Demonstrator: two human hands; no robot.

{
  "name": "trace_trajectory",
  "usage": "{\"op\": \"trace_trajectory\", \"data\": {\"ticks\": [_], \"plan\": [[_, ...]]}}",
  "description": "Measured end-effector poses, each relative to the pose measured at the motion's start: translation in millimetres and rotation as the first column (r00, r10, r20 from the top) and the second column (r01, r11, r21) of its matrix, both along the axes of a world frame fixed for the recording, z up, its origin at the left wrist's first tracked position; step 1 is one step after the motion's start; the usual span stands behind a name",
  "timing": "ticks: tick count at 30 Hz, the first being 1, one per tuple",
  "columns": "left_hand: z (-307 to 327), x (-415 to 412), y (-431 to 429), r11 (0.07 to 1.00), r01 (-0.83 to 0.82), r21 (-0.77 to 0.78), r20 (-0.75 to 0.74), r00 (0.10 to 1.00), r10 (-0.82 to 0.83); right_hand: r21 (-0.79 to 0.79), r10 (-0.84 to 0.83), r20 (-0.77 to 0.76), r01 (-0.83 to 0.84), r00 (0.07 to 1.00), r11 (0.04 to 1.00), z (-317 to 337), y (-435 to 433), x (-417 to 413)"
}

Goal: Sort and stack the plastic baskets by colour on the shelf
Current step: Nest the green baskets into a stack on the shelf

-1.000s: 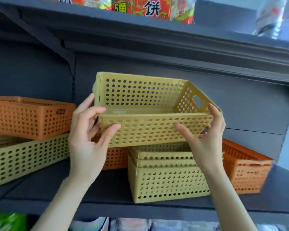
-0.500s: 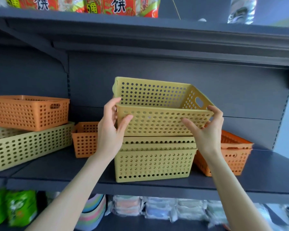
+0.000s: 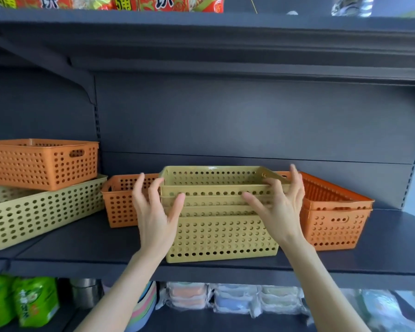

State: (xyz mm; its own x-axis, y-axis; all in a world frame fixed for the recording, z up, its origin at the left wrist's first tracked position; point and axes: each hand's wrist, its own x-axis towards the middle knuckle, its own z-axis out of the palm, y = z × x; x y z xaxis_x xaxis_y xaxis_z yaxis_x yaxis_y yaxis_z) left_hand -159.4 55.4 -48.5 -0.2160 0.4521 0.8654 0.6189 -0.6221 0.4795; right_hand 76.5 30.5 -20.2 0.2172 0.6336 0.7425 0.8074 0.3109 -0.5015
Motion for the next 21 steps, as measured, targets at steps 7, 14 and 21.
{"op": "trace_trajectory", "data": {"ticks": [7, 14, 21], "plan": [[9, 21, 13, 0.939, -0.207, 0.275, -0.306, 0.907, 0.289, 0.041, -0.05, 0.158, 0.044, 0.986, 0.998, 0, -3, 8], [7, 26, 20, 0.891, -0.277, 0.361, -0.244, 0.894, 0.377, 0.114, -0.118, 0.205, 0.096, 0.972, 0.989, -4, 3, 12], [8, 41, 13, 0.879, -0.3, 0.371, -0.221, 0.891, 0.397, 0.06, -0.004, 0.166, -0.006, 0.986, 0.998, -5, 7, 26]]}}
